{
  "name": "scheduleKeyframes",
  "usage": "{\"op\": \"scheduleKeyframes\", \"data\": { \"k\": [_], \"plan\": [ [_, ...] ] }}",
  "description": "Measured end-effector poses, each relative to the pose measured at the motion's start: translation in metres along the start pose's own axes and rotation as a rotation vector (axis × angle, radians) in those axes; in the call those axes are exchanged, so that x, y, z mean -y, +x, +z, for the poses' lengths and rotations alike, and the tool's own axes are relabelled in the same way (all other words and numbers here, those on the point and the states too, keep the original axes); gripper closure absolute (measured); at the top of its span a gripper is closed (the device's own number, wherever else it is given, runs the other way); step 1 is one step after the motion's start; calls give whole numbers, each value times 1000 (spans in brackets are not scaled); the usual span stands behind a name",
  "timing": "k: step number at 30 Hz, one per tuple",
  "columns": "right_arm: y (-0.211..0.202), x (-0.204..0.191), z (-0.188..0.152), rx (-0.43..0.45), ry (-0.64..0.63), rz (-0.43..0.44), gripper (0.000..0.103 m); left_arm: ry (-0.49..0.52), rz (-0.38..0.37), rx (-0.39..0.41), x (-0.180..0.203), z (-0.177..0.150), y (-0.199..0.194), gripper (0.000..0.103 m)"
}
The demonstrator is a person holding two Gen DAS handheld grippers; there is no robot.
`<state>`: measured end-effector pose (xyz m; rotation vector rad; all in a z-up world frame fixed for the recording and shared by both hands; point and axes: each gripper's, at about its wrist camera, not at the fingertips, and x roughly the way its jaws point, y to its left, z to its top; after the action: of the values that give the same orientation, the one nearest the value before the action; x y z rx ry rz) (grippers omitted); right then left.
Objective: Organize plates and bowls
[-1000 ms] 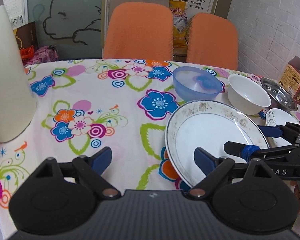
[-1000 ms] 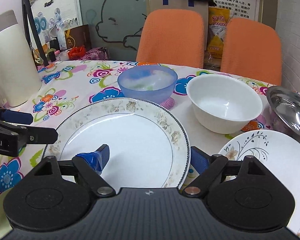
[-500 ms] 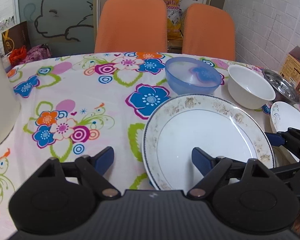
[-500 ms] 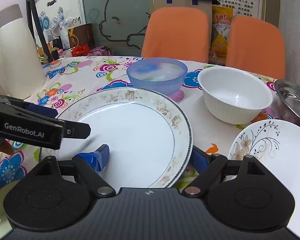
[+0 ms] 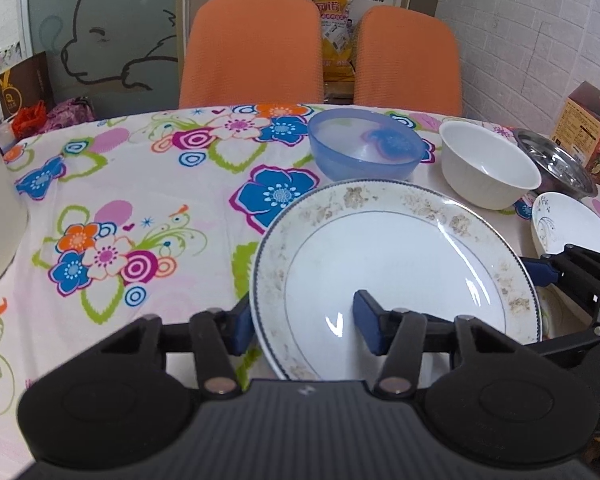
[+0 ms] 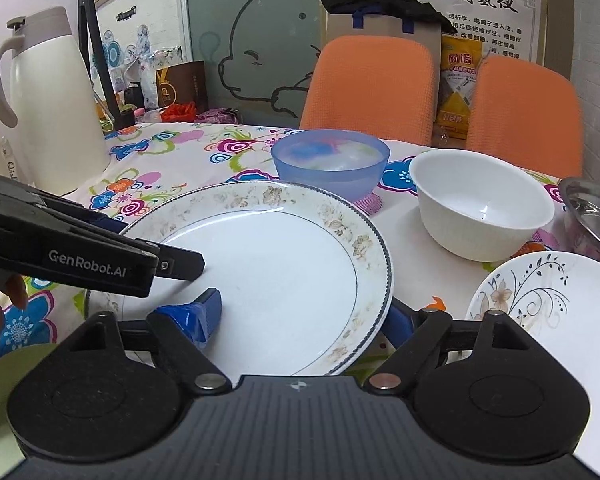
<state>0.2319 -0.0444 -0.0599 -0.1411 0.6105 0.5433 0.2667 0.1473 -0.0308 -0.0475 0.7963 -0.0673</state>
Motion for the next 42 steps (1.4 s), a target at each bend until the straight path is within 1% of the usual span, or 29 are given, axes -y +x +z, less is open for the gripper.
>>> {"op": "scheduleKeyframes", "data": {
  "k": [1, 2, 5, 7, 11, 14, 17, 20, 25, 27, 30, 35, 42],
  "plan": [
    [-1, 0, 0, -2, -1, 1, 38, -8, 8, -1, 1, 0, 0, 49],
    [-1, 1, 1, -7, 7, 1, 39, -27, 8, -8, 1, 2, 0, 54],
    [-8, 7, 7, -12, 79, 35, 40, -59, 10, -41, 1, 8, -4, 60],
    [-17, 5, 11, 15, 81, 28, 40, -61, 2, -27, 2, 13, -16, 62],
    [-43, -4, 23, 71, 78, 20, 40, -57, 13, 26, 6, 23, -47, 62],
    [-68, -16, 23, 106, 61, 12, 40, -49, 10, 60, 11, 21, -75, 62],
    [-90, -28, 13, 116, 56, 10, 40, -36, 12, 75, 17, 5, -102, 62],
    [-110, -40, -6, 105, 71, 19, 40, -38, 12, 66, 20, -20, -122, 62],
    [-128, -56, -42, 66, 112, 33, 39, -54, 9, 19, 21, -68, -139, 62],
    [-131, -59, -52, 52, 135, 42, 39, -59, 10, 4, 22, -85, -142, 62],
    [-135, -65, -62, 45, 135, 37, 39, -61, 9, -6, 23, -103, -146, 62],
    [-135, -69, -79, 44, 144, 36, 39, -52, 30, -1, 28, -116, -144, 62],
    [-131, -66, -82, 52, 167, 67, 39, -39, 42, 29, 26, -120, -143, 62]
  ]
}}
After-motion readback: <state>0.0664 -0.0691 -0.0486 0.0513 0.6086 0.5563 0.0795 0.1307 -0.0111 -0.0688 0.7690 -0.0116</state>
